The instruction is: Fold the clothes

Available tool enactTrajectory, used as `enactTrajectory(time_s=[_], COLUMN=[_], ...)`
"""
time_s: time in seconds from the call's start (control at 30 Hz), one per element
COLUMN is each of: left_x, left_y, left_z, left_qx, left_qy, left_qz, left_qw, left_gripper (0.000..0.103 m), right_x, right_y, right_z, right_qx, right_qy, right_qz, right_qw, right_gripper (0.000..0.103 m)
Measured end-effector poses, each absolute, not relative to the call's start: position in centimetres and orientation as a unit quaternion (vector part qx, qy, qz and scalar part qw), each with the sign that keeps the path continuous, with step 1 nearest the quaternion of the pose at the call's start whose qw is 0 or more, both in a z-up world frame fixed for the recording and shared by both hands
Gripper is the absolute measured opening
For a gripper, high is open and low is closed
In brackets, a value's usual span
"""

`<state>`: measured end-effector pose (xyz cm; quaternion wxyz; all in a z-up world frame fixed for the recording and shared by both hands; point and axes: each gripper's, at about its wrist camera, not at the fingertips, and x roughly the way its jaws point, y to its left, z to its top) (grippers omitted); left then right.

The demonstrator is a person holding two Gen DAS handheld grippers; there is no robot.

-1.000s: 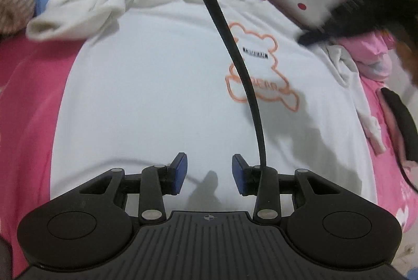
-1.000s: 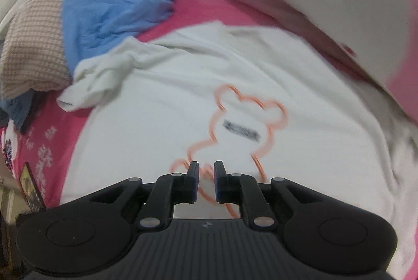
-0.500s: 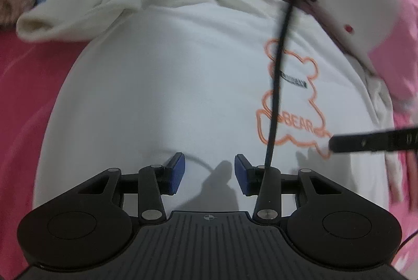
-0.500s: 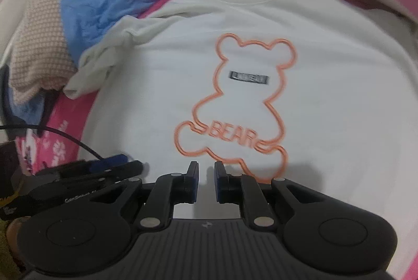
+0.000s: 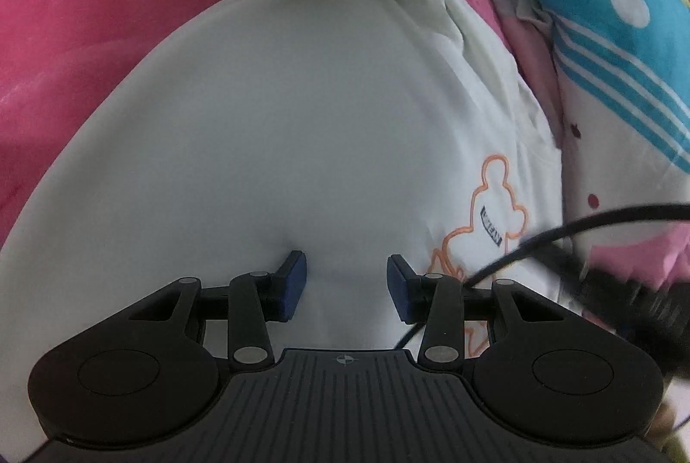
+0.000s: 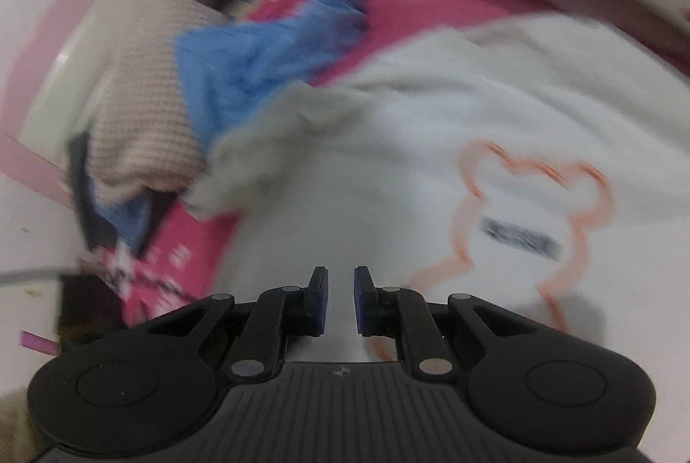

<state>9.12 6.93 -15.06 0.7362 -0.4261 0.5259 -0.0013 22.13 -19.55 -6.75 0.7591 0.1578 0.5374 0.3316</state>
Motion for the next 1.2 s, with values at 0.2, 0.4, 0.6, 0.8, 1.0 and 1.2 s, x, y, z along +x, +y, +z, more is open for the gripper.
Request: enactTrajectory(time_s=[0.2, 0.4, 0.6, 0.8, 1.0, 1.2], left_x=[10.4, 11.4, 11.7, 11.5, 11.5, 11.0], left_y=[5.3, 4.1, 2.5, 2.5, 1.9, 5.7], left_z=[-14.0, -13.4, -12.9, -12.9, -12.5, -13.6], left_qx=[-0.338, -0.261, -0.175, -0.156, -0.137, -0.303], left_qy=[0.559, 0.586, 0.598, 0.593, 0.588, 0.577], left_qz=[-0.031, -0.067, -0.106, -0.121, -0.129, -0.077], left_qw=[0.756, 0.764, 0.775, 0.781, 0.786, 0.754], left_gripper=[0.041, 0.041, 0.042, 0.042, 0.042, 0.042], right_x=[24.1, 24.7, 24.3, 24.7, 24.6, 22.9], right_y=[-13.4, -8.8, -7.0, -7.5, -5.5, -9.9], right_z=[-5.2, -4.3, -4.2, -3.4, -4.7, -4.0], right_qx=[0.156, 0.149, 0.127, 0.109, 0.114, 0.138], right_qy=[0.472, 0.448, 0.452, 0.428, 0.484, 0.496], right_qz=[0.389, 0.417, 0.406, 0.369, 0.439, 0.353], right_qw=[0.776, 0.776, 0.784, 0.818, 0.749, 0.781], right_gripper=[0.042, 0.060, 0.061, 0.069, 0.071, 0.072])
